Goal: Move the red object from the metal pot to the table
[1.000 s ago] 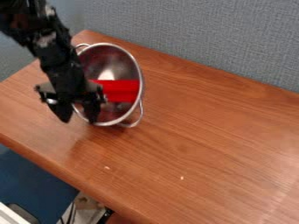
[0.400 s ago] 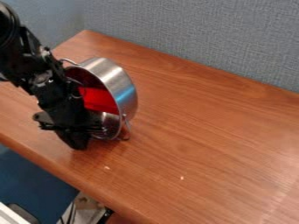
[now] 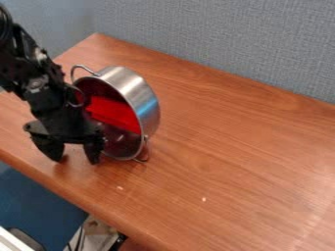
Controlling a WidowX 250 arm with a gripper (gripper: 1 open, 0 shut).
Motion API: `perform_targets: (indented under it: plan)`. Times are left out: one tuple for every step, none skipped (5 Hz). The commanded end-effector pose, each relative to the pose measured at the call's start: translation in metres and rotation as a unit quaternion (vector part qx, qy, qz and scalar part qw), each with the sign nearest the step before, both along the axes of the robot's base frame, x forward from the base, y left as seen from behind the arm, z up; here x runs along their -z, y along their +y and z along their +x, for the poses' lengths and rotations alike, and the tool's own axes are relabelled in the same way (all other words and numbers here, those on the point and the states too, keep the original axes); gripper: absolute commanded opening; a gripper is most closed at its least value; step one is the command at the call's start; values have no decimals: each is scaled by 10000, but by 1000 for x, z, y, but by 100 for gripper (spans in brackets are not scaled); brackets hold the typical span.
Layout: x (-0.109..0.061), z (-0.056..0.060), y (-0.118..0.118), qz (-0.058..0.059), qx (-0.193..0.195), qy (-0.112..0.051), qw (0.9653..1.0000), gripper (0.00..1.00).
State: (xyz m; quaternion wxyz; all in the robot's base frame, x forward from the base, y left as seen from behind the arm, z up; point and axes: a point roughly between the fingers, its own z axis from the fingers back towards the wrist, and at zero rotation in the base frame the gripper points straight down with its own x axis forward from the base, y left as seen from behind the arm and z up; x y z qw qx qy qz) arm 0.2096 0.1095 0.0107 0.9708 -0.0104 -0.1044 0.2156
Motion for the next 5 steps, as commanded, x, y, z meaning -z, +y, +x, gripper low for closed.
perform_targets:
  plan:
    - [-13,4,-2,88,-511,-216,9984,100]
    - [-16,9,21,149,-633,-275,9975,100]
    - [-18,17,47,204,-800,-324,9961,100]
    - [-18,23,65,255,-913,-306,9950,100]
    - [-17,30,70,217,-850,-263,9958,100]
